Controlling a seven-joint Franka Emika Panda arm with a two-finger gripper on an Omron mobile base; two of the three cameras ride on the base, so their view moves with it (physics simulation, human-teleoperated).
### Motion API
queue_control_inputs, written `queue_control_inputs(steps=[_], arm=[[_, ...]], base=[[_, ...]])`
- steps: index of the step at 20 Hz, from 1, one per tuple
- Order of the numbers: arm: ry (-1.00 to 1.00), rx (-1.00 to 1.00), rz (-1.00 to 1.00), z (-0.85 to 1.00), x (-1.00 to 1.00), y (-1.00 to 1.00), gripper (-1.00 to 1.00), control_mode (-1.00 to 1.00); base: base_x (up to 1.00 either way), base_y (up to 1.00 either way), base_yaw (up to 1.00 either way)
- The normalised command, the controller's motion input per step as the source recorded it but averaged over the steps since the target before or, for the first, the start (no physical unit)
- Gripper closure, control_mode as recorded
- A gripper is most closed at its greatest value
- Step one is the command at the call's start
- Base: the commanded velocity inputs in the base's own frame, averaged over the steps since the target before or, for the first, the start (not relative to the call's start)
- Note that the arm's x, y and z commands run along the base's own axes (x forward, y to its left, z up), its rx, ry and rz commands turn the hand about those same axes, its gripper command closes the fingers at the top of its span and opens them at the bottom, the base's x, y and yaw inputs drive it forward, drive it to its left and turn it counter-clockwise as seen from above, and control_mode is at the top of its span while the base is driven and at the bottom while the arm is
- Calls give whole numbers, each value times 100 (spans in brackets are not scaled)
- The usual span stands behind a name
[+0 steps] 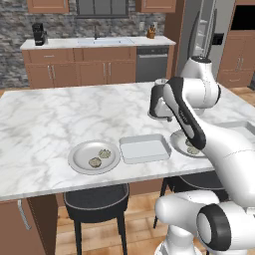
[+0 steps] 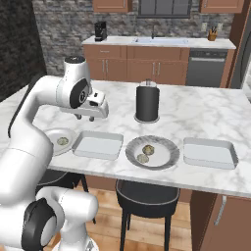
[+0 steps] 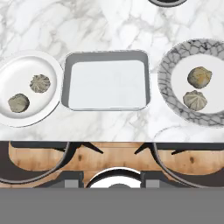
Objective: Place two dumplings into each of the tupperware containers and then place the containers in the fridge.
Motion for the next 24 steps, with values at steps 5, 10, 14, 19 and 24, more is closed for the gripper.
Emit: queue_control_inputs(steps=[5,10,14,19,24], arm=[[0,0,0,-13,-1,-33,-100,-100],[0,0,-1,-18,3,-70,-100,-100],[0,0,0,-17,16,-77,-100,-100],[0,0,0,-25,18,-67,-100,-100],[0,-2,0,-30,39,-46,-100,-100]], base=[[0,0,0],[0,0,0],[0,0,0],[0,0,0],[0,0,0]])
